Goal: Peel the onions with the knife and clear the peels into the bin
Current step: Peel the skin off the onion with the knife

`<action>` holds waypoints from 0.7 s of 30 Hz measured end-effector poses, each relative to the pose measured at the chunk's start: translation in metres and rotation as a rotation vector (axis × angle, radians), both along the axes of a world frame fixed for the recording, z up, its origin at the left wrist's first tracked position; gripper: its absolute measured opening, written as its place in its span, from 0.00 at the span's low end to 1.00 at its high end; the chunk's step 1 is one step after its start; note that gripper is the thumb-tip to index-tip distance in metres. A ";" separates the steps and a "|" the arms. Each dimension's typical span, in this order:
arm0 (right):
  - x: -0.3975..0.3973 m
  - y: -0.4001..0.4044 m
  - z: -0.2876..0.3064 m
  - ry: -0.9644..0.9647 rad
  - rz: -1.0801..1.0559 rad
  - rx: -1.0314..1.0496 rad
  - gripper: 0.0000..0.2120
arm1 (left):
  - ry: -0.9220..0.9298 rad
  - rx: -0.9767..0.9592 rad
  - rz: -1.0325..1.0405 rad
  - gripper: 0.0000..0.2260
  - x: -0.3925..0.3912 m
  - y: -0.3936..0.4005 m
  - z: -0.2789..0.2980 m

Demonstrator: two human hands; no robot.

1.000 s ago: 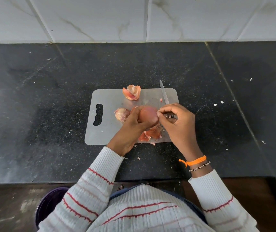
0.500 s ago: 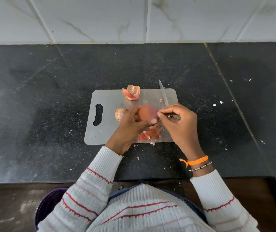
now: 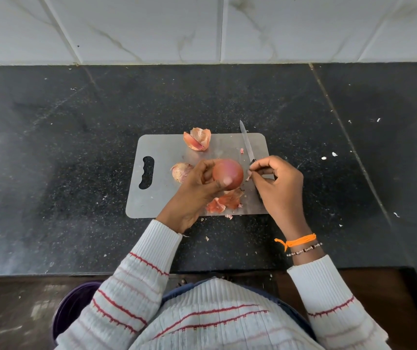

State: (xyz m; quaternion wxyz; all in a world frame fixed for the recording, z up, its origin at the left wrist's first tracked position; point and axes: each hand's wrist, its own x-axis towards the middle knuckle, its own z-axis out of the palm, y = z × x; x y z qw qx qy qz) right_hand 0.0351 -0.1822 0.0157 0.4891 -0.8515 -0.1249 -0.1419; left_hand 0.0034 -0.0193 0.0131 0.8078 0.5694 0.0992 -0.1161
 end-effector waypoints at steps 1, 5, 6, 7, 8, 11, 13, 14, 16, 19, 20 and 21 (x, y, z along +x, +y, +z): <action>-0.001 0.001 0.003 0.015 0.020 0.019 0.07 | -0.005 -0.006 0.006 0.26 0.000 0.000 -0.001; -0.007 0.007 0.009 0.074 0.082 0.102 0.05 | -0.034 -0.013 0.023 0.25 0.003 -0.001 -0.002; -0.007 0.008 0.009 0.077 0.088 0.107 0.06 | -0.036 -0.008 0.026 0.25 0.003 -0.001 -0.003; -0.007 0.009 0.009 0.076 0.094 0.109 0.07 | -0.039 -0.001 0.028 0.24 0.004 0.000 -0.003; -0.007 0.009 0.009 0.067 0.098 0.106 0.07 | -0.039 0.011 0.029 0.24 0.004 0.000 -0.004; -0.005 0.007 0.007 0.029 0.107 0.095 0.07 | -0.035 0.047 0.026 0.27 0.005 0.001 -0.007; -0.005 0.007 0.006 0.012 0.112 0.084 0.06 | -0.040 0.077 0.026 0.27 0.005 0.002 -0.007; -0.004 0.007 0.006 0.000 0.117 0.074 0.06 | -0.044 0.095 0.026 0.27 0.006 0.002 -0.007; -0.003 0.008 0.004 -0.020 0.126 0.062 0.05 | -0.055 0.130 0.025 0.25 0.006 0.002 -0.007; -0.002 0.008 0.002 -0.037 0.132 0.048 0.04 | -0.051 0.149 0.020 0.22 0.007 0.002 -0.009; -0.002 0.009 0.002 -0.046 0.130 0.031 0.04 | -0.047 0.153 0.021 0.22 0.007 0.002 -0.010; -0.002 0.009 0.001 -0.055 0.126 0.012 0.03 | -0.046 0.156 0.020 0.22 0.007 0.003 -0.010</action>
